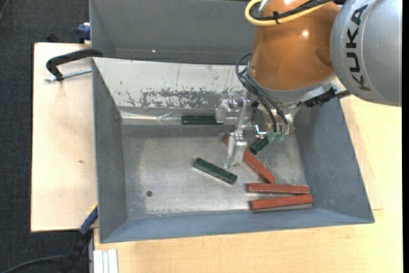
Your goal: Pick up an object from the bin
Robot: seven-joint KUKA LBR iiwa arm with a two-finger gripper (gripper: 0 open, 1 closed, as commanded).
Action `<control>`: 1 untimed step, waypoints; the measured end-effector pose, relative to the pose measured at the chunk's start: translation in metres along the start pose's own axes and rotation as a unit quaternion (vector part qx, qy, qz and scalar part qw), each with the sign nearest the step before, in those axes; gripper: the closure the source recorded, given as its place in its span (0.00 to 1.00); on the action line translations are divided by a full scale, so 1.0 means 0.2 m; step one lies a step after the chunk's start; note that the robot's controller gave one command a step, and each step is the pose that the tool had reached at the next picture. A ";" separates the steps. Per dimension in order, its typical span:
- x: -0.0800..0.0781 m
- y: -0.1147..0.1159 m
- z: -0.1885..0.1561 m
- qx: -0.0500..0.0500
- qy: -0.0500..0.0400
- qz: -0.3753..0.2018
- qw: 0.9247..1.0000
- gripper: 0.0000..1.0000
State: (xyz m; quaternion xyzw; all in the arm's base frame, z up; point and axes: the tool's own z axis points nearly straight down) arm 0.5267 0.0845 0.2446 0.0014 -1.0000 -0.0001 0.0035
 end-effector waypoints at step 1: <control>0.08 0.01 0.71 0.000 -0.001 -0.215 0.977 0.00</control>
Offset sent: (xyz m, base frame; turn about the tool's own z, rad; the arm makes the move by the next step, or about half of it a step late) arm -0.0165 0.0019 -0.1404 -0.4335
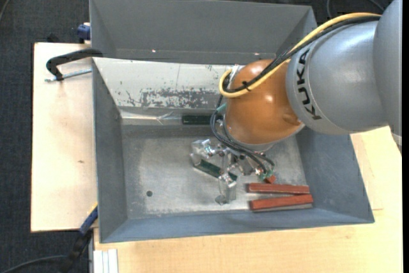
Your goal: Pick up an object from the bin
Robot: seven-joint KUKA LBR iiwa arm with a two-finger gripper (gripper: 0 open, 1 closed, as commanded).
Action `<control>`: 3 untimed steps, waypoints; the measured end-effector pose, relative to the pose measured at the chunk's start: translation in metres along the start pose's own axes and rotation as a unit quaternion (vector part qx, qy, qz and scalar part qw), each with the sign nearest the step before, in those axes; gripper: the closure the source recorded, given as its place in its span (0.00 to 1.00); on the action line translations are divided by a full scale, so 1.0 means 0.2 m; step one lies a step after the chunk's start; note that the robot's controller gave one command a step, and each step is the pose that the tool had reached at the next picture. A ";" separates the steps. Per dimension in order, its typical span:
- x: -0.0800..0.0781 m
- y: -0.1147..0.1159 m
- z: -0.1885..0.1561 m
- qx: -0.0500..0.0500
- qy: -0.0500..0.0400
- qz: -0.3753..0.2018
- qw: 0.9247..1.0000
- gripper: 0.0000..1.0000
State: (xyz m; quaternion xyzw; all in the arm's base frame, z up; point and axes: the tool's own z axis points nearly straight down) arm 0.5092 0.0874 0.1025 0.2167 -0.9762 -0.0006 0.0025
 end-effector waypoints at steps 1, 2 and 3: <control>0.05 -0.32 0.17 0.002 -0.001 0.033 0.999 0.00; 0.04 -0.30 0.16 0.001 -0.003 0.030 1.000 1.00; -0.16 -0.58 -0.48 0.005 -0.011 0.025 1.000 1.00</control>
Offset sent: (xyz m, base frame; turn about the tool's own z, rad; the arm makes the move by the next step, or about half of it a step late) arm 0.0177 -0.0593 -0.0325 0.0585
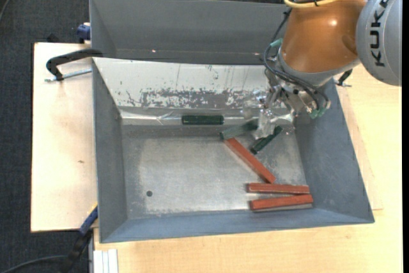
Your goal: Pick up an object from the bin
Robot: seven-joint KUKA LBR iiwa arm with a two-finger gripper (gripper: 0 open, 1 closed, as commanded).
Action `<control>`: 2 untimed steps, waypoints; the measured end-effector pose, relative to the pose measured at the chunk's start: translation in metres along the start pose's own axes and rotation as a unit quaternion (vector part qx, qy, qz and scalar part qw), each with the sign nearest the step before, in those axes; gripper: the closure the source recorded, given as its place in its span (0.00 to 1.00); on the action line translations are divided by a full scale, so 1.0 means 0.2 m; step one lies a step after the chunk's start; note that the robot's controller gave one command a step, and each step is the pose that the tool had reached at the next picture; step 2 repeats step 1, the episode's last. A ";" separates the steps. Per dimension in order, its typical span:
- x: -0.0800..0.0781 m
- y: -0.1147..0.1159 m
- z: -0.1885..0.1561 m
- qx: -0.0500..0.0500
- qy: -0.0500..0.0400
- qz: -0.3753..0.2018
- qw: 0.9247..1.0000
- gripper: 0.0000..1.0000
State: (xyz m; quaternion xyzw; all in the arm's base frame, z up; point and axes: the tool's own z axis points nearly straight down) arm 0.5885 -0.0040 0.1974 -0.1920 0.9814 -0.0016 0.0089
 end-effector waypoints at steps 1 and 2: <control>-0.02 -0.02 -0.29 -0.001 0.001 -0.026 1.000 1.00; -0.02 -0.02 -0.29 -0.001 0.001 -0.026 1.000 1.00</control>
Offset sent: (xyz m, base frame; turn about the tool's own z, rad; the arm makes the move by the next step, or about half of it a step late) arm 0.0017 -0.0034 0.0516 -0.0524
